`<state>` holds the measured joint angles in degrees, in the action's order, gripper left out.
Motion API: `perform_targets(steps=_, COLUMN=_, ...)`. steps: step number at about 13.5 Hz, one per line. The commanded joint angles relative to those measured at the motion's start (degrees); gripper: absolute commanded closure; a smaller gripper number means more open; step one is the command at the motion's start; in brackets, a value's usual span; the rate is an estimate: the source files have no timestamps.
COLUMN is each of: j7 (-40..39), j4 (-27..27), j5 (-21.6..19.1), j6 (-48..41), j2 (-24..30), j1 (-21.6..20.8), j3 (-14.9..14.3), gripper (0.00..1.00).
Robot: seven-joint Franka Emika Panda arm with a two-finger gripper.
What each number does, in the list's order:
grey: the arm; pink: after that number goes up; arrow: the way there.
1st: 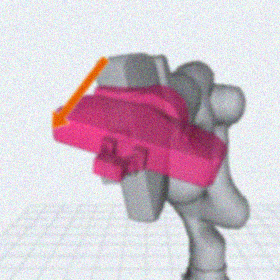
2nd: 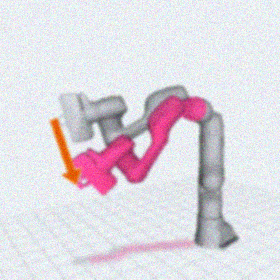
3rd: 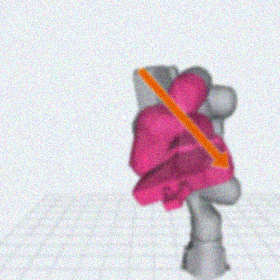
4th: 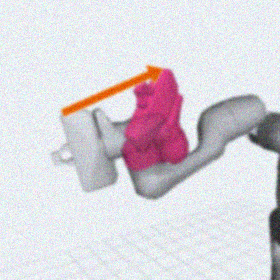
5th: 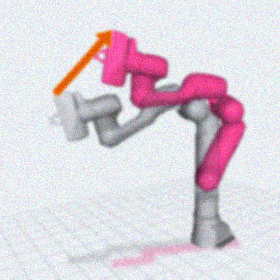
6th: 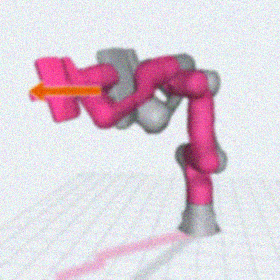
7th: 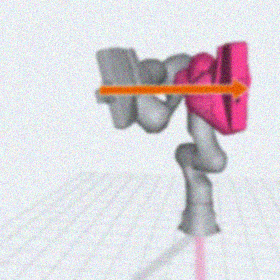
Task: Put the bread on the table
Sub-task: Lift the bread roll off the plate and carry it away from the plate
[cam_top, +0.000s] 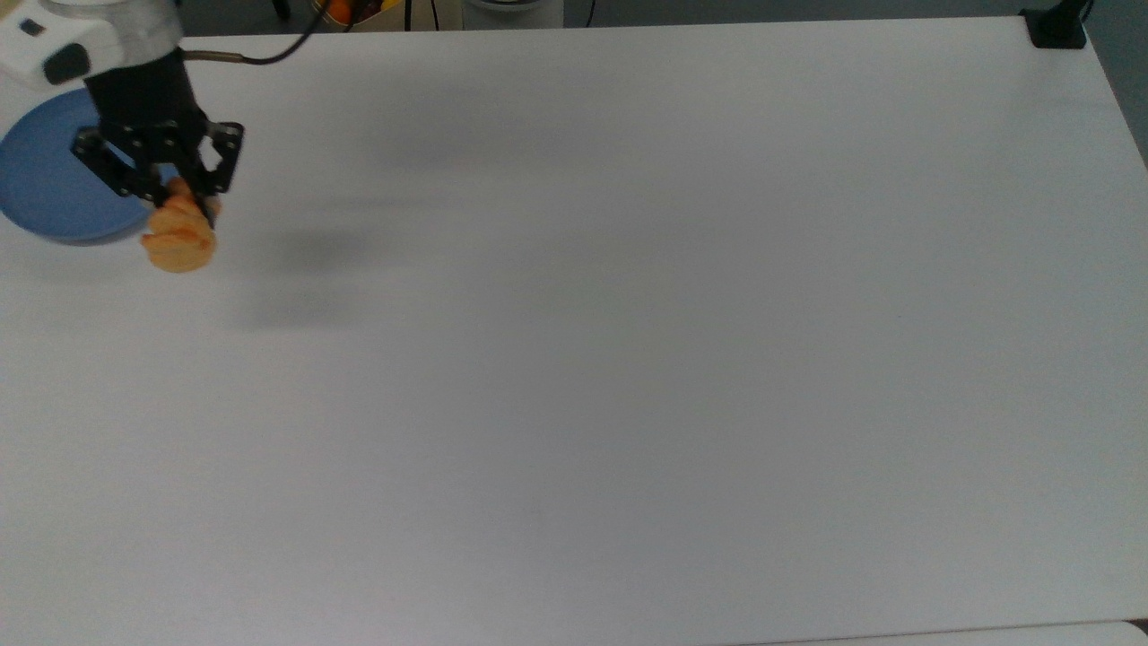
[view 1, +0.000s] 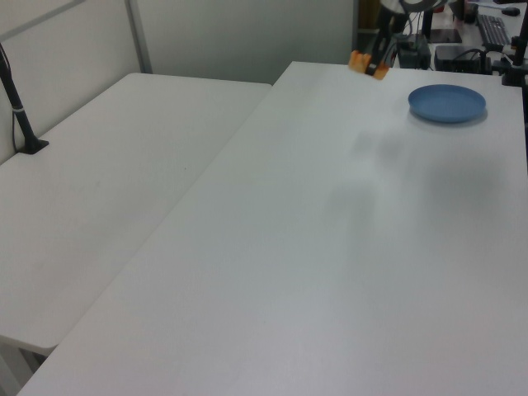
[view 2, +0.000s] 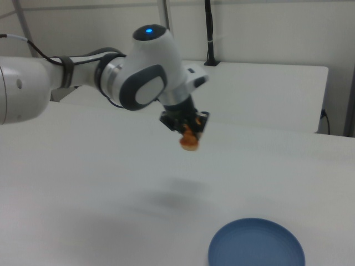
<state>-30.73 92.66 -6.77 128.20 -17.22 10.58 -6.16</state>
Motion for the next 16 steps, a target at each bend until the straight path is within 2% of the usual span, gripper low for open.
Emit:
perform_targets(steps=1, j7=9.1, j4=-2.5, j5=0.2, j6=0.0, j2=-2.8, j1=-2.7, j3=4.1, gripper=0.64)
perform_targets(steps=3, j7=12.3, j4=-4.0, j5=0.4, j6=2.1, j2=-5.4, j1=-4.9, j3=5.4, gripper=0.64)
perform_targets(steps=9, j7=19.1, j4=-4.2, j5=4.0, j6=11.9, j2=-12.1, j1=-11.6, j3=5.5, gripper=0.64)
perform_targets(steps=14, j7=19.8, j4=-4.2, j5=4.3, j6=16.4, j2=-16.6, j1=-13.8, j3=5.5, gripper=0.64)
perform_targets(steps=16, j7=19.8, j4=-4.2, j5=6.1, j6=16.8, j2=-18.2, j1=-14.7, j3=5.5, gripper=0.64)
